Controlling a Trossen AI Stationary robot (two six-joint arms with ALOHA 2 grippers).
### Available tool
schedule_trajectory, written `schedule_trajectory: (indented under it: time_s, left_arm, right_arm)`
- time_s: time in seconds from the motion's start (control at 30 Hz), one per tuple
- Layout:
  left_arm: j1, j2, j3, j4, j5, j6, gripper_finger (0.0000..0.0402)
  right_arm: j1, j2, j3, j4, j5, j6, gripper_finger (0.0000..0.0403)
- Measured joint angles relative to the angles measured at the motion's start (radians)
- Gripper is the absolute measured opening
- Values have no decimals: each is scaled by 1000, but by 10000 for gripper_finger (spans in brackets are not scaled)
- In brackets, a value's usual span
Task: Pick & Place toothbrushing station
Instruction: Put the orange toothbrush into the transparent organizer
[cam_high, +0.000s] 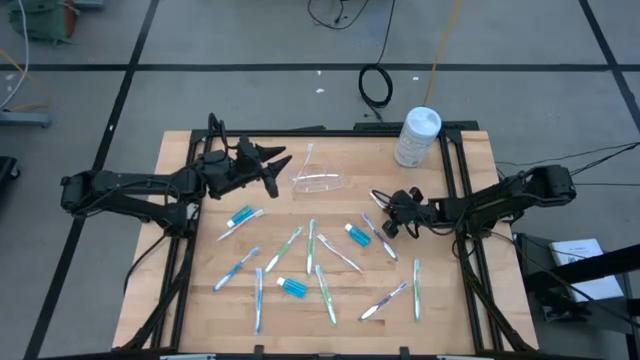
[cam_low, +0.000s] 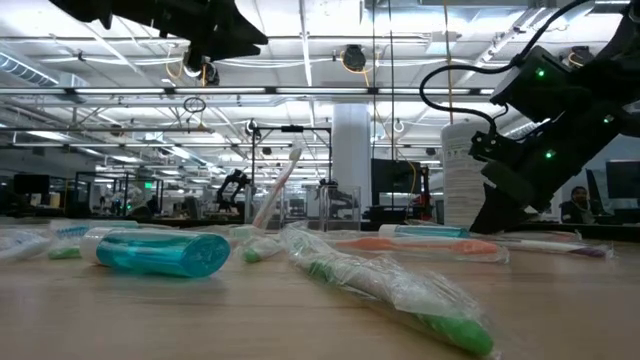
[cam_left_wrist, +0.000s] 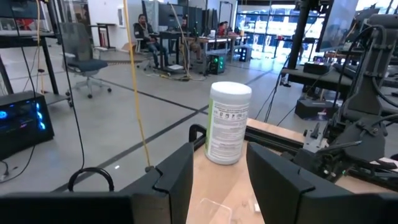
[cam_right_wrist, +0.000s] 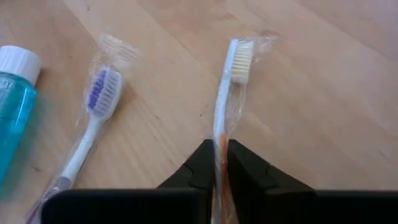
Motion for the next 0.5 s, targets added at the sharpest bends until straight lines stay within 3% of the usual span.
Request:
schedule_trajectory:
  time_s: [0.27,0.5]
  left_arm:
    - [-12,0,0,-30,0,-17,152]
    - [-43,0,0,-66,0,-11,152]
  right_arm:
    - [0,2,-3,258,-5,-123,12]
    - [0,2,-2,701,1,-334,18]
